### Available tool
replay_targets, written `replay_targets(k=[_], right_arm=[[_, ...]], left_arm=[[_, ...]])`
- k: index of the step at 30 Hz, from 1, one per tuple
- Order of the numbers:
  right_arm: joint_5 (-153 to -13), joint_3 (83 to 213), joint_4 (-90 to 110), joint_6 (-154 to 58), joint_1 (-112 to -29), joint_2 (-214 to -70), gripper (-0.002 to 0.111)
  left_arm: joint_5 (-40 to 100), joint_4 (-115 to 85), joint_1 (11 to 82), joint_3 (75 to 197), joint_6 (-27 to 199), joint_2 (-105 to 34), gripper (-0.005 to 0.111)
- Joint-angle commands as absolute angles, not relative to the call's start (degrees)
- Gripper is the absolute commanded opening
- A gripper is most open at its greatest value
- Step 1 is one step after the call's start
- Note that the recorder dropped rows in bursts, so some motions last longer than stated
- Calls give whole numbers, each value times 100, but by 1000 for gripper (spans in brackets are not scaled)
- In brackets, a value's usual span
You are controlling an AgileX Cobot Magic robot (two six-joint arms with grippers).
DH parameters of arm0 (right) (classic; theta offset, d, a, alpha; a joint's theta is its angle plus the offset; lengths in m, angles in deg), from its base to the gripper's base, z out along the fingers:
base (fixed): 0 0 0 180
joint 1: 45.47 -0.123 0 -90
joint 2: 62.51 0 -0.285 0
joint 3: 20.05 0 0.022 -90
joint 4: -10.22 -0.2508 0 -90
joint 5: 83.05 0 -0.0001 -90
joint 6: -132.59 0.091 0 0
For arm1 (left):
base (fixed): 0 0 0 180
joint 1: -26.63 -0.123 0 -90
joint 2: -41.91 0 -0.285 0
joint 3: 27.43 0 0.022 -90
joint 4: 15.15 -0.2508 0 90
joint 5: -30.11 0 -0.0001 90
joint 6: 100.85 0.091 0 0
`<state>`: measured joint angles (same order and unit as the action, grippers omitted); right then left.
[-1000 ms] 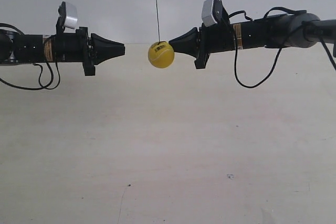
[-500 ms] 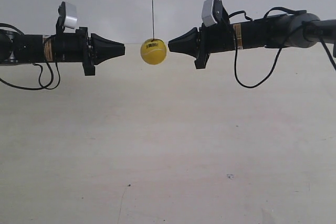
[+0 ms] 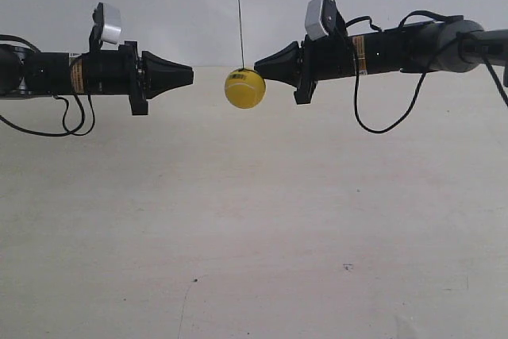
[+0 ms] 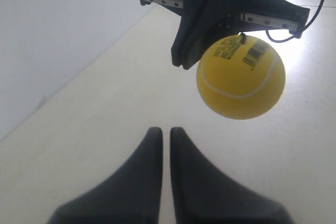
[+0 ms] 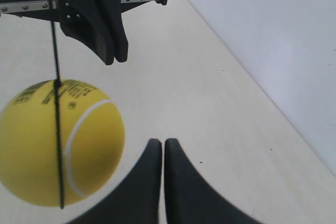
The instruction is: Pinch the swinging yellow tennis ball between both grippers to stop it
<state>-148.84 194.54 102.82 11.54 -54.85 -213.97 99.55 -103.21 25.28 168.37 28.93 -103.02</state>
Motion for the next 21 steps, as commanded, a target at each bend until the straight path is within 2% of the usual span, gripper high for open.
replay_targets(k=[1,13,21], right_arm=[[-14839,19483,10229,1154,-5461,-21385,0],[-14636,19483,10229,1115,-5451,-21322,0],[-14018,19483,10344,1464,-5451,-21147,0]], left_arm=[[10007,-10254,2552,16866,2826,-10303,5],[9753,-10254,2552,16866,2739,-10293,5],[9711,-10299,2552,16866,2376,-10032,5]])
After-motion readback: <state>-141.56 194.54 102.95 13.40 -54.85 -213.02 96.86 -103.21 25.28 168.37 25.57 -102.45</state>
